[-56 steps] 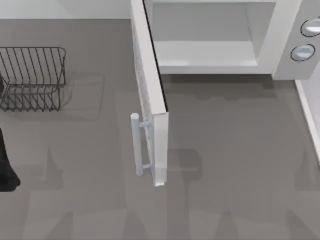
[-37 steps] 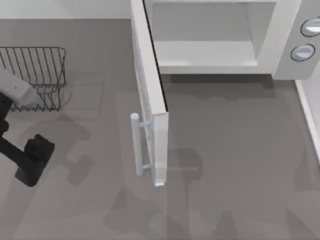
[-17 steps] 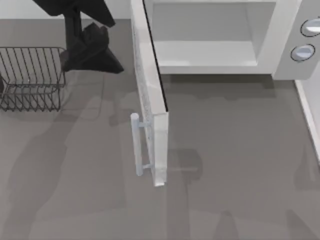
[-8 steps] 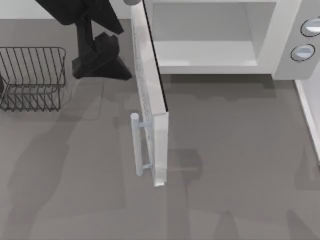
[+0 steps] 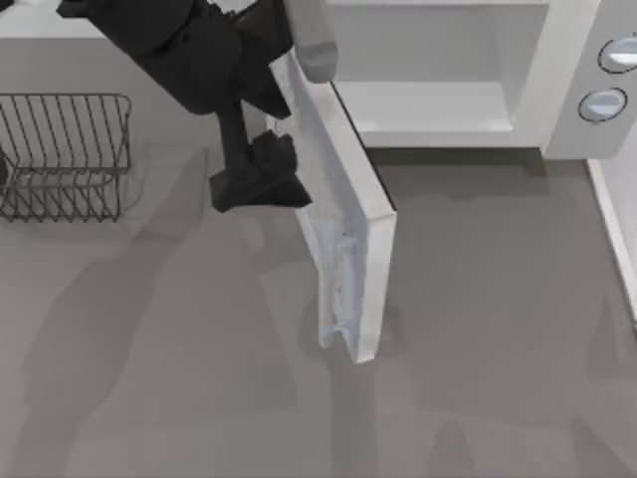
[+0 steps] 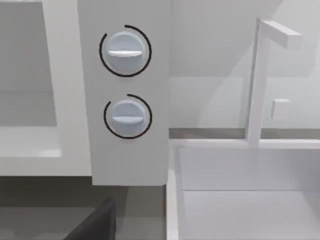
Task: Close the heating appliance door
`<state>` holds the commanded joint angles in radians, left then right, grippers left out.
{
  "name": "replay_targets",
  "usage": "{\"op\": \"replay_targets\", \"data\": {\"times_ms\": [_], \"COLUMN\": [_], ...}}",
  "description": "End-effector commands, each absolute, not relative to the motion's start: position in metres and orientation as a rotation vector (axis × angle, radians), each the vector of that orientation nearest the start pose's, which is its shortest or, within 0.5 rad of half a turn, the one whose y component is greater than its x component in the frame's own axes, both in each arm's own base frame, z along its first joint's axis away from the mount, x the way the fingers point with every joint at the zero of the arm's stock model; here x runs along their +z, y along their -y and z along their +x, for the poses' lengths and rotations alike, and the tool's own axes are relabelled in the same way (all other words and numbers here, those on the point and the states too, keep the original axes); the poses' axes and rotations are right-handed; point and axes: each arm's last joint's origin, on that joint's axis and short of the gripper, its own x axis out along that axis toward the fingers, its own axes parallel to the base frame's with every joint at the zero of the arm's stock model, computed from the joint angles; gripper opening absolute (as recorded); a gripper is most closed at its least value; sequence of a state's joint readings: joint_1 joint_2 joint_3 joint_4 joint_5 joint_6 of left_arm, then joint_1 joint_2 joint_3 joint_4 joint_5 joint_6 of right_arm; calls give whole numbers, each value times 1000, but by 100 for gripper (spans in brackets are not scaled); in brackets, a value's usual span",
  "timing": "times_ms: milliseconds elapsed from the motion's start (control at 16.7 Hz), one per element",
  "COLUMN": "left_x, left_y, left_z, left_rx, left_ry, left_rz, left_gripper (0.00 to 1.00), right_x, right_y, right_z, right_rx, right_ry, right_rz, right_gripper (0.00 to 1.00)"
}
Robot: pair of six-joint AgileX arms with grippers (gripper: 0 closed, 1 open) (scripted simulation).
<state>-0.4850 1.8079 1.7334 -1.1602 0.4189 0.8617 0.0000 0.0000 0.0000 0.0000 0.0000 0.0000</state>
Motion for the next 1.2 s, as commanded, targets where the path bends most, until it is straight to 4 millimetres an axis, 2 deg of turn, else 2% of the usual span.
{"op": "replay_targets", "data": {"times_ms": [180, 960, 1200], "left_x": [307, 307, 307], "left_y": [179, 179, 179], "left_z": [322, 322, 322], "left_rx": [-1272, -1272, -1272], "left_ry": [-856, -856, -856], "left_rz": [728, 728, 728], "left_gripper": [100, 2, 0], "right_x": [160, 160, 160], "right_y": [1, 1, 1], "right_z": [106, 106, 106], "right_rx": [0, 0, 0], "right_ry": [0, 0, 0], "right_rz": [0, 0, 0], "right_gripper": [100, 100, 100]}}
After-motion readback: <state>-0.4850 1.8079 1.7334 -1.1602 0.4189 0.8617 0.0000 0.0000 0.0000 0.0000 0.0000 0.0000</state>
